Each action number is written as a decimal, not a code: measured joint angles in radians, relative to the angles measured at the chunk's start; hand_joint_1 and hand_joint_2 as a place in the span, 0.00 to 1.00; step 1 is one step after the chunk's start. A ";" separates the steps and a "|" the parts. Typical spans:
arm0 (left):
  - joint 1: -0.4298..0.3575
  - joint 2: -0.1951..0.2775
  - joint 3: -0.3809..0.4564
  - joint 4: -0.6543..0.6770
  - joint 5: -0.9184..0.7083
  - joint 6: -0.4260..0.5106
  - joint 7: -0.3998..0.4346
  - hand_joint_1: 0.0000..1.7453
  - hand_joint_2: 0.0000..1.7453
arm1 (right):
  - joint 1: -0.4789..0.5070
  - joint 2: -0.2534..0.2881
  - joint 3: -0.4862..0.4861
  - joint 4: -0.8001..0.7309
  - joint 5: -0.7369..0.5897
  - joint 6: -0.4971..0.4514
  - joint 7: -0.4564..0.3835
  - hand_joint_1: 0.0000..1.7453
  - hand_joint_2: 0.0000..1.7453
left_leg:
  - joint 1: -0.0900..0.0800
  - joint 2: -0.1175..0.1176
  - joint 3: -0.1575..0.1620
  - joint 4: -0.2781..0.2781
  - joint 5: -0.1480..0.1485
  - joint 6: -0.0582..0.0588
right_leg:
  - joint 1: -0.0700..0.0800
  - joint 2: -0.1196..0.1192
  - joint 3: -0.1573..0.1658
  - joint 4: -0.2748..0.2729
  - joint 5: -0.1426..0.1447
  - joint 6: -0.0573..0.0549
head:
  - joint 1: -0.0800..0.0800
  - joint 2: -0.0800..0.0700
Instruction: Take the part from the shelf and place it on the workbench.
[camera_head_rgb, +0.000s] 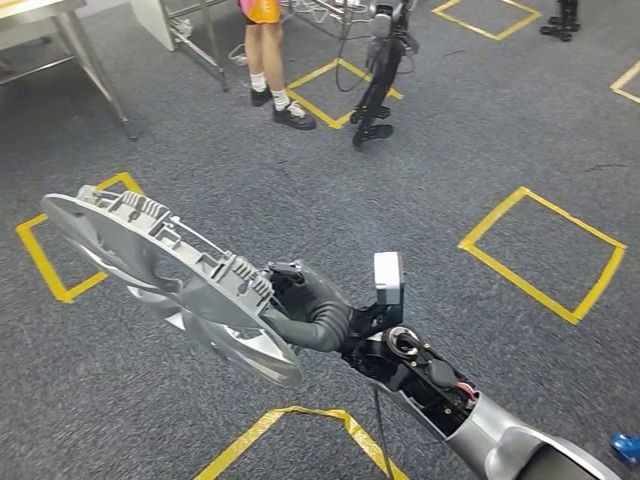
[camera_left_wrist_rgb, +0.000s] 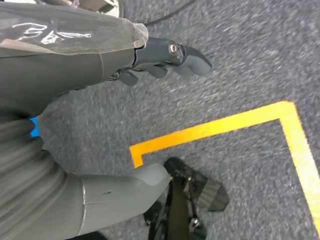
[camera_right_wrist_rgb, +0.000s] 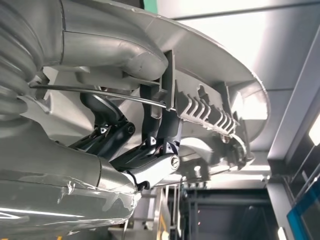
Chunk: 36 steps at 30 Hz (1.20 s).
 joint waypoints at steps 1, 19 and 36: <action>0.002 0.000 0.000 0.000 0.000 0.000 0.000 0.00 1.00 | -0.001 0.001 0.000 0.000 0.000 0.000 0.001 1.00 1.00 | -0.002 0.016 -0.005 0.008 -0.006 -0.005 | -0.003 -0.014 0.006 -0.009 0.004 -0.003 | -0.003 0.000; -0.004 0.004 0.000 0.000 0.007 0.000 -0.002 0.00 1.00 | -0.007 0.006 0.001 0.010 -0.005 0.005 -0.001 1.00 1.00 | 0.003 0.151 0.016 -0.006 -0.007 0.017 | -0.001 -0.094 -0.036 0.152 -0.121 0.035 | -0.021 0.000; -0.005 0.003 0.000 0.000 0.007 0.000 -0.002 0.00 1.00 | -0.010 0.007 0.002 0.017 -0.006 0.003 -0.001 1.00 1.00 | 0.002 0.142 -0.123 0.258 -0.125 -0.032 | -0.001 -0.066 0.016 -0.014 -0.001 -0.008 | -0.038 0.000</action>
